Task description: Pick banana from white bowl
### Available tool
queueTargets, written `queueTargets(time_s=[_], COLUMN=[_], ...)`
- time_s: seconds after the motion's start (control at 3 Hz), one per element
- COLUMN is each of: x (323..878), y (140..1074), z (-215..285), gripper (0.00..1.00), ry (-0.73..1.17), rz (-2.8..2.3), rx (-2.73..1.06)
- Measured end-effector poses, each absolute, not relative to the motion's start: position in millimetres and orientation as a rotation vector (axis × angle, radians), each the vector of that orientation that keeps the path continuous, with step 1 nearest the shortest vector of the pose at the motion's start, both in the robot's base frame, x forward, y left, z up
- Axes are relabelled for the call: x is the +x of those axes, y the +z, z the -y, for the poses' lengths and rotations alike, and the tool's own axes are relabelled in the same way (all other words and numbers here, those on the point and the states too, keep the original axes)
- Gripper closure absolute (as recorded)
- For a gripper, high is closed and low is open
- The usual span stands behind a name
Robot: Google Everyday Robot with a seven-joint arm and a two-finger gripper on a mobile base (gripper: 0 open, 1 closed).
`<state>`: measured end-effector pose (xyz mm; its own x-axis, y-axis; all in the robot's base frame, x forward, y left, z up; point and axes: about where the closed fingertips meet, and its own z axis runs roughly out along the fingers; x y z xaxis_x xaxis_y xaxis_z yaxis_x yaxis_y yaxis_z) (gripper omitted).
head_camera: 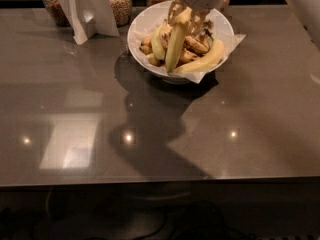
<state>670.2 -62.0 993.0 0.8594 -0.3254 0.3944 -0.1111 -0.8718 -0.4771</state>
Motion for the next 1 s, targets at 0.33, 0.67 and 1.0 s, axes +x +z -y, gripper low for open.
queueTargets(time_s=[0.33, 0.67, 1.0], x=[661, 645, 623], y=[1012, 1033, 1060], z=[58, 56, 52], gripper=[1.00, 1.00, 1.00], ry=[-0.593, -0.502, -0.424], rz=[-0.324, -0.316, -0.270], rx=[-2.535, -2.481, -2.444])
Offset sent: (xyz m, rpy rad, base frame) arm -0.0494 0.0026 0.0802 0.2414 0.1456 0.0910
